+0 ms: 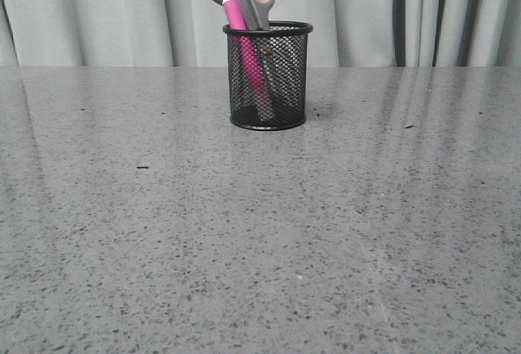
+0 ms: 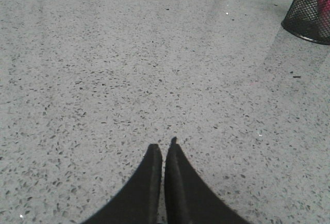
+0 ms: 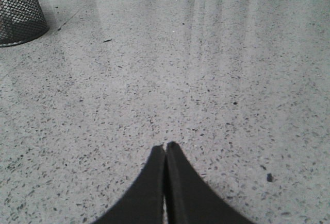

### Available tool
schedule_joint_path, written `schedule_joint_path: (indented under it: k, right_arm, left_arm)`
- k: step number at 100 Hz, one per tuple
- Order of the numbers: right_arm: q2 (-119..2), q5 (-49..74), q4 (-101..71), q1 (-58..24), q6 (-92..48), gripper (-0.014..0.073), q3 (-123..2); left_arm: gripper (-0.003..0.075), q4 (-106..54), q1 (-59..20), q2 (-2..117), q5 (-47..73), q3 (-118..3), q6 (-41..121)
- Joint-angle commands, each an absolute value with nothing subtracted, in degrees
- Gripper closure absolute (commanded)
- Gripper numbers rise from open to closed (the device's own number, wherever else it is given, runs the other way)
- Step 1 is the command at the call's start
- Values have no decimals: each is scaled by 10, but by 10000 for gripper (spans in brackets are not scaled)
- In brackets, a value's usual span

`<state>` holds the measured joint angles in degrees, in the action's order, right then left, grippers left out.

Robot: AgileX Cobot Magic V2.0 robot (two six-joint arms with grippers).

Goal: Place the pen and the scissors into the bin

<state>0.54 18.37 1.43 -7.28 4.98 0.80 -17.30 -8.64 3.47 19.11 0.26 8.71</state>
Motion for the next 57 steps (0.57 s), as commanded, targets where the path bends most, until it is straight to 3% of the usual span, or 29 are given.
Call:
schedule_joint_path:
  k: [1, 57]
  right_arm:
    - [20, 171, 23, -68, 45, 666, 15]
    - [20, 171, 23, -65, 45, 666, 15]
  left_arm:
    - [740, -182, -84, 39, 158, 16, 83]
    - [740, -182, -84, 39, 158, 16, 83]
